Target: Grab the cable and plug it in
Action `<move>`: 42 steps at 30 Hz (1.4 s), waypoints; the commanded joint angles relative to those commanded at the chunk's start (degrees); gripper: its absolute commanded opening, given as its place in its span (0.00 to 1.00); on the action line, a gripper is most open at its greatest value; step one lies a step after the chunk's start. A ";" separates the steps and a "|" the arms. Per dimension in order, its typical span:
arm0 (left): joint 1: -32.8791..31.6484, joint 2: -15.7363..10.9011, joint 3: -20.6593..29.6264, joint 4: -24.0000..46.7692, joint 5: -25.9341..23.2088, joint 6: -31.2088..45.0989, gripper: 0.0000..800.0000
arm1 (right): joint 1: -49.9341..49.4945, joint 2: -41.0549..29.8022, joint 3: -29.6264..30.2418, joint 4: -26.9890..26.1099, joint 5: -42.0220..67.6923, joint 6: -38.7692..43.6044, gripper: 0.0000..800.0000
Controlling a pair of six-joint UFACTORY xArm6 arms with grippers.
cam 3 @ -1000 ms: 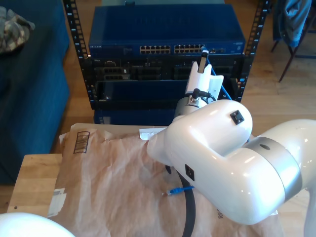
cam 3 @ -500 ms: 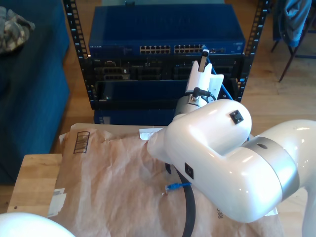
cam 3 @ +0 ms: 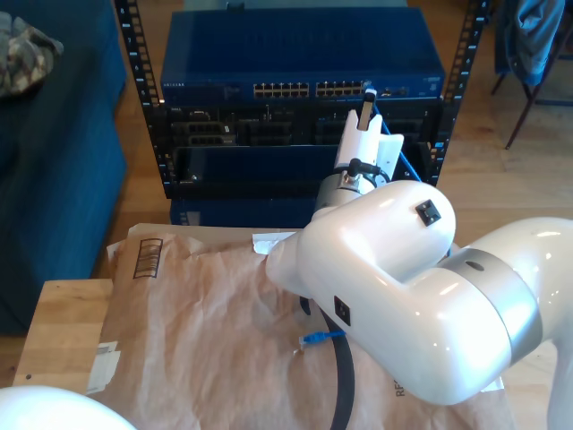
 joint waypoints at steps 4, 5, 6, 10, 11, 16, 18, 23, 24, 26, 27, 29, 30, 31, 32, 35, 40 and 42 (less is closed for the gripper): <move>0.00 0.00 0.00 0.00 0.00 0.00 1.00 | 0.00 0.35 -0.09 0.00 0.00 0.00 0.00; 0.00 0.00 0.00 0.00 0.00 0.00 1.00 | 0.00 0.35 -0.09 0.00 0.09 0.00 0.00; 0.00 0.00 0.00 0.00 0.00 0.00 1.00 | 0.00 0.35 -0.18 0.00 0.00 0.00 0.00; 0.00 0.00 0.00 0.00 0.00 0.00 1.00 | 0.00 0.79 -1.32 0.00 0.09 0.00 0.00; 0.00 0.00 0.00 0.00 0.00 0.00 1.00 | 0.00 0.79 -1.49 0.00 0.18 0.00 0.00; 0.00 0.00 0.00 0.00 0.00 0.00 1.00 | -0.09 0.88 -1.49 0.00 0.88 0.00 0.00; 0.00 0.00 0.00 0.00 0.00 0.00 1.00 | -0.09 0.88 -1.58 -0.09 1.49 0.00 0.00; 0.00 0.00 0.00 0.00 0.00 0.00 1.00 | -0.70 0.88 -2.37 -0.09 2.11 0.00 0.00; 0.00 0.00 0.00 0.00 0.00 0.00 1.00 | -0.70 0.88 -2.37 -0.09 2.11 0.00 0.00; 0.00 0.00 0.00 0.00 0.00 0.00 1.00 | -0.88 0.88 -2.37 -0.18 2.29 0.00 0.00; 0.00 0.00 0.00 0.00 0.00 0.00 1.00 | -0.88 0.97 -2.37 -0.18 2.37 0.00 0.00; 0.00 0.00 0.00 0.00 0.00 0.00 1.00 | -0.88 0.97 -2.29 -0.35 2.37 0.00 0.10; 0.00 0.00 0.00 0.00 0.00 0.00 1.00 | -0.88 0.97 -2.20 -0.62 2.29 0.00 0.18; 0.00 0.00 0.00 0.00 0.00 0.00 1.00 | -0.79 0.79 -1.85 -0.79 2.29 0.00 0.21; 0.00 0.00 0.00 0.00 0.00 0.00 1.00 | -0.62 0.62 -1.49 -0.79 2.11 -0.09 0.23; 0.00 0.00 0.00 0.00 0.00 0.00 1.00 | 0.00 0.00 0.53 -0.62 1.85 0.00 0.25; 0.00 0.00 0.00 0.00 0.00 0.00 1.00 | 2.20 -4.22 6.24 -0.35 1.85 0.18 0.31; 0.00 0.00 0.00 0.00 0.00 0.00 1.00 | 2.90 -5.71 8.00 -0.35 1.85 0.09 0.31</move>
